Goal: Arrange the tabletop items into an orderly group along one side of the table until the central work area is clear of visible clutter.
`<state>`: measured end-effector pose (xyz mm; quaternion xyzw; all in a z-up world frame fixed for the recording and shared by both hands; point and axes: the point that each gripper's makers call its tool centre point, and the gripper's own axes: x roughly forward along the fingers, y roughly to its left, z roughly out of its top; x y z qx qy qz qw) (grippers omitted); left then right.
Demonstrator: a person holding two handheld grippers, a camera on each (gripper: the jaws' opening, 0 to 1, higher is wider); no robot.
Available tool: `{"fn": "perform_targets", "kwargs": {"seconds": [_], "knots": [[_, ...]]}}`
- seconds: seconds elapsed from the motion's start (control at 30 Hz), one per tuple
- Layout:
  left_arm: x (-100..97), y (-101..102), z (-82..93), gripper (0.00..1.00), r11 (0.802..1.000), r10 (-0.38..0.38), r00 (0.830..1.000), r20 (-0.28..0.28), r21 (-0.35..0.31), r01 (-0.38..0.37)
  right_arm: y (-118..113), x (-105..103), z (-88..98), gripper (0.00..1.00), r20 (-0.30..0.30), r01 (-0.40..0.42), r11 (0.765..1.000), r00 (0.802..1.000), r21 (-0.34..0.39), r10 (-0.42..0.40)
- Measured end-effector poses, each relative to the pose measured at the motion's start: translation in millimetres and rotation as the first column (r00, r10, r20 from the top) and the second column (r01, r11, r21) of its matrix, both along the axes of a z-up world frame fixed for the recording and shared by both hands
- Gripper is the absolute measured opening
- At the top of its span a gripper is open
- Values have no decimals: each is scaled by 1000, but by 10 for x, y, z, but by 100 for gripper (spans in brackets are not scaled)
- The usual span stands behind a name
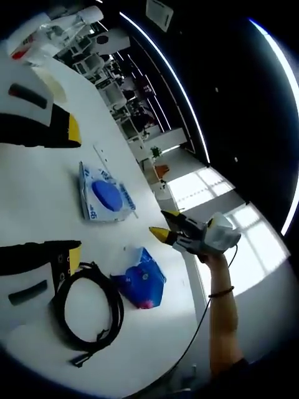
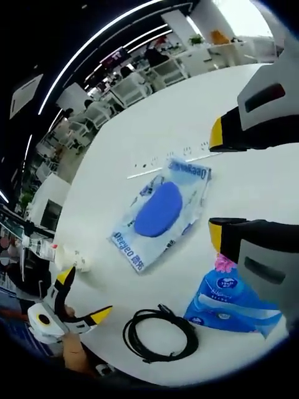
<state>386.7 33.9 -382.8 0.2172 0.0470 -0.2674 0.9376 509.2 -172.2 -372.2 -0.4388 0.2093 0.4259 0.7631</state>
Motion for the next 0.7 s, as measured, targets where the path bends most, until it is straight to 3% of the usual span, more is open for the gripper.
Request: {"fn": "perform_targets", "kwargs": {"seconds": [0.7], "knots": [[142, 14, -72, 57, 996, 14, 1000, 5, 89, -15, -49, 216, -222, 38, 32, 35, 997, 999, -74, -32]]}}
